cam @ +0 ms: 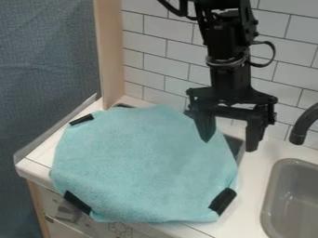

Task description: Fold the cloth from bottom right to the left

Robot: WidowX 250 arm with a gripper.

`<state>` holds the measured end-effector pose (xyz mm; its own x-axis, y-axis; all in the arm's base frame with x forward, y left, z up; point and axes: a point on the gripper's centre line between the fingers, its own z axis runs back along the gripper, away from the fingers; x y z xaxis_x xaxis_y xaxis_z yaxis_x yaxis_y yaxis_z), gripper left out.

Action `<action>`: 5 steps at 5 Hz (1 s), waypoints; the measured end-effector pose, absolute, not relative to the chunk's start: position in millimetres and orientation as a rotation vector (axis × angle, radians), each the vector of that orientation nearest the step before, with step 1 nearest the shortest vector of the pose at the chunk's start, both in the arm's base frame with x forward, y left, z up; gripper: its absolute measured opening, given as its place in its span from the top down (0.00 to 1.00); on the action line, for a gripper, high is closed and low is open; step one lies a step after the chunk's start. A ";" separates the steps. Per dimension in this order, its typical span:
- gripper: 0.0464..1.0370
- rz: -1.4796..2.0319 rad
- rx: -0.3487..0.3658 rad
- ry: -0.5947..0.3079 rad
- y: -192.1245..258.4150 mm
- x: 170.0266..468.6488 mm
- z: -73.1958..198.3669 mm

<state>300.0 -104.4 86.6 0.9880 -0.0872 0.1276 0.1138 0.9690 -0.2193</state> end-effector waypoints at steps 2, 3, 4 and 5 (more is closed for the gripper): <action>0.04 -0.082 -0.156 -0.072 -104.2 294.5 62.2; 0.04 -0.090 -0.064 -0.029 -113.1 288.5 37.4; 0.04 -0.105 -0.038 -0.027 -115.1 290.1 23.4; 0.04 -0.098 -0.018 0.003 -113.4 288.7 5.8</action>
<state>288.7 -113.4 5.8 0.9952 -0.0983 -0.0017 0.0983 0.9950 -0.0183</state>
